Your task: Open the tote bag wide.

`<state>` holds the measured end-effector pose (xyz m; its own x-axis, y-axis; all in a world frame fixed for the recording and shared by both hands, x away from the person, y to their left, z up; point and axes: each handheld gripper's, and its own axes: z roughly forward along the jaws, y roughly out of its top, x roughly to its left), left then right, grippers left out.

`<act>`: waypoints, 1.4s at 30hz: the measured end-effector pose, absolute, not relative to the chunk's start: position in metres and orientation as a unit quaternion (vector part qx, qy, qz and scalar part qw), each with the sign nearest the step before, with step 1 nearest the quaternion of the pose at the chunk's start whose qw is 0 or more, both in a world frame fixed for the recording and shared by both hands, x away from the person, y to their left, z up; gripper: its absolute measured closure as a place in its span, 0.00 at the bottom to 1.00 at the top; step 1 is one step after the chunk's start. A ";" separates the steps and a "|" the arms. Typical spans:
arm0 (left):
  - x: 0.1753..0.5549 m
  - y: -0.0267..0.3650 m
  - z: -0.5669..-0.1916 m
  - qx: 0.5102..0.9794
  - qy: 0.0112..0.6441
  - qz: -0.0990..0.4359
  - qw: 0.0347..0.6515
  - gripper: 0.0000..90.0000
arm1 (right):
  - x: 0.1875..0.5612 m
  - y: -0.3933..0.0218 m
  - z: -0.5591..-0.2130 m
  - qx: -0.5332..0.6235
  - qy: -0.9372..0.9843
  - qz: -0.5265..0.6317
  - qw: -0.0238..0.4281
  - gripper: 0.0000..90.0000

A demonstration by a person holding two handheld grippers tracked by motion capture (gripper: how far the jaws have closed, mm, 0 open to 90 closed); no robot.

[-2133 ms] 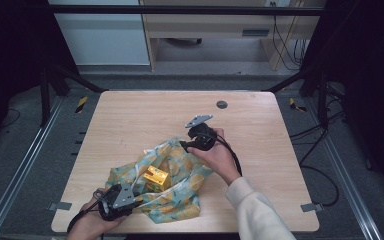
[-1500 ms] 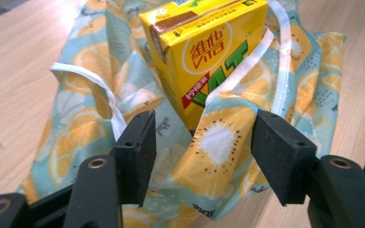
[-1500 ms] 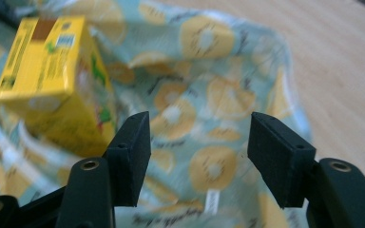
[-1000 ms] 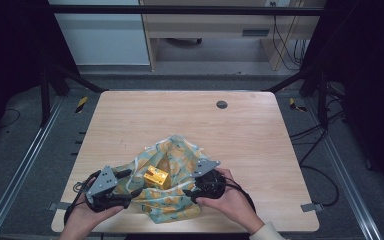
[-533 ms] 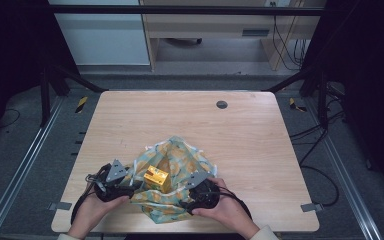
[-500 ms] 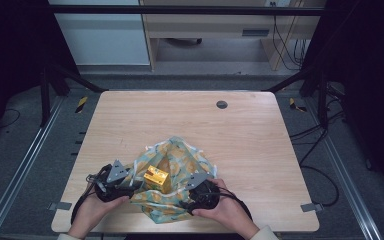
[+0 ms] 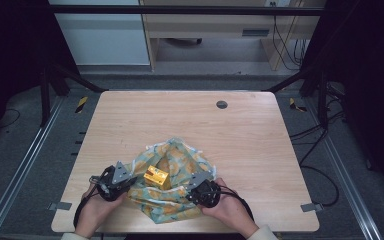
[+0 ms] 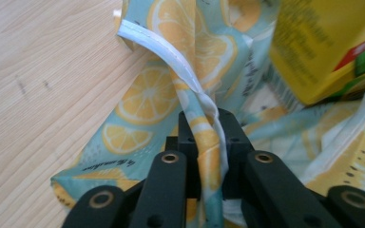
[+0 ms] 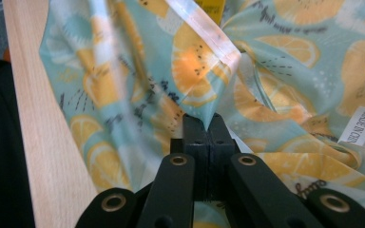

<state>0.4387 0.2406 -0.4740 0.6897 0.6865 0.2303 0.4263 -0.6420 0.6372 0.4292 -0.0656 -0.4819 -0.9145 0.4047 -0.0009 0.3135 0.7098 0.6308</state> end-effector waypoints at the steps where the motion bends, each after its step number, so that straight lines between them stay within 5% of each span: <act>1: 0.439 0.241 -0.475 0.877 0.319 0.231 0.276 0.94 | 0.428 -0.066 -0.482 0.192 0.924 0.323 0.070 1.00; 28: 0.439 0.241 -0.479 0.878 0.327 0.235 0.258 0.91 | 0.424 -0.078 -0.488 0.201 0.925 0.317 0.055 0.99; 32: 0.434 0.243 -0.470 0.862 0.328 0.255 0.292 0.76 | 0.420 -0.083 -0.482 0.211 0.916 0.334 0.066 0.74; 37: 0.430 0.245 -0.461 0.836 0.351 0.259 0.334 0.36 | 0.419 -0.093 -0.454 0.236 0.891 0.371 0.108 0.37; 42: 0.428 0.245 -0.455 0.819 0.352 0.271 0.363 0.26 | 0.420 -0.104 -0.438 0.249 0.872 0.399 0.131 0.25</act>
